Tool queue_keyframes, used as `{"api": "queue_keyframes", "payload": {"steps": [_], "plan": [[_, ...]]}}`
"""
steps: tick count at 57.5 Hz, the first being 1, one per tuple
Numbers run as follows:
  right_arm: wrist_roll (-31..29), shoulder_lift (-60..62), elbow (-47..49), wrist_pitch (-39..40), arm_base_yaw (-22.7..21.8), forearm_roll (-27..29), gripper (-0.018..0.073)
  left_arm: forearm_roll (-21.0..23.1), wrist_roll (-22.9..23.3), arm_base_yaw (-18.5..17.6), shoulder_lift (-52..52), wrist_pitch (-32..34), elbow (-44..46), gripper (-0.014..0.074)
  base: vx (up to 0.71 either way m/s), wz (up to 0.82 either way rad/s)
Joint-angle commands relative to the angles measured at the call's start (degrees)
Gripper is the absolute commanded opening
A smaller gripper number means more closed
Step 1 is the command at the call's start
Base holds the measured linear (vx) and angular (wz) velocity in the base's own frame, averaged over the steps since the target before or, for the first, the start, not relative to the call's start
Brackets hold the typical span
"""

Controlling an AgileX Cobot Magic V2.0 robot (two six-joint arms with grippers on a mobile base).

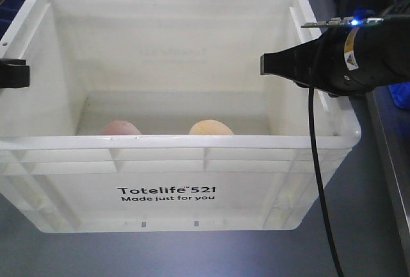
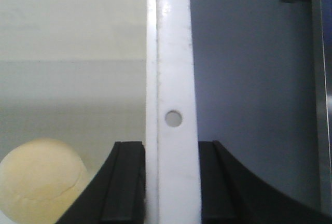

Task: Place moving items into box and shelve
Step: 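Keep gripping the tote rims as the base approaches the blue-bin rack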

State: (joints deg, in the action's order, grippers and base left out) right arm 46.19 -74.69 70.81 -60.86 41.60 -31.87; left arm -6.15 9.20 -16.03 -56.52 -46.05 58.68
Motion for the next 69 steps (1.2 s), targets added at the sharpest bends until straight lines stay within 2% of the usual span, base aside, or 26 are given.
{"api": "queue_keyframes", "payload": {"steps": [1,69], "plan": [[-0.7,1.9,2.3,6.1,0.4,-5.8,0.0075,1.4,-0.9,-0.9,1.5,9.0,2.5,0.0119,0.39,-0.3],[-0.7,1.9,2.3,5.8,0.4,-5.8,0.0075,1.4,-0.9,-0.9,1.5,8.9,2.5,0.0119,0.47,-0.1]]}}
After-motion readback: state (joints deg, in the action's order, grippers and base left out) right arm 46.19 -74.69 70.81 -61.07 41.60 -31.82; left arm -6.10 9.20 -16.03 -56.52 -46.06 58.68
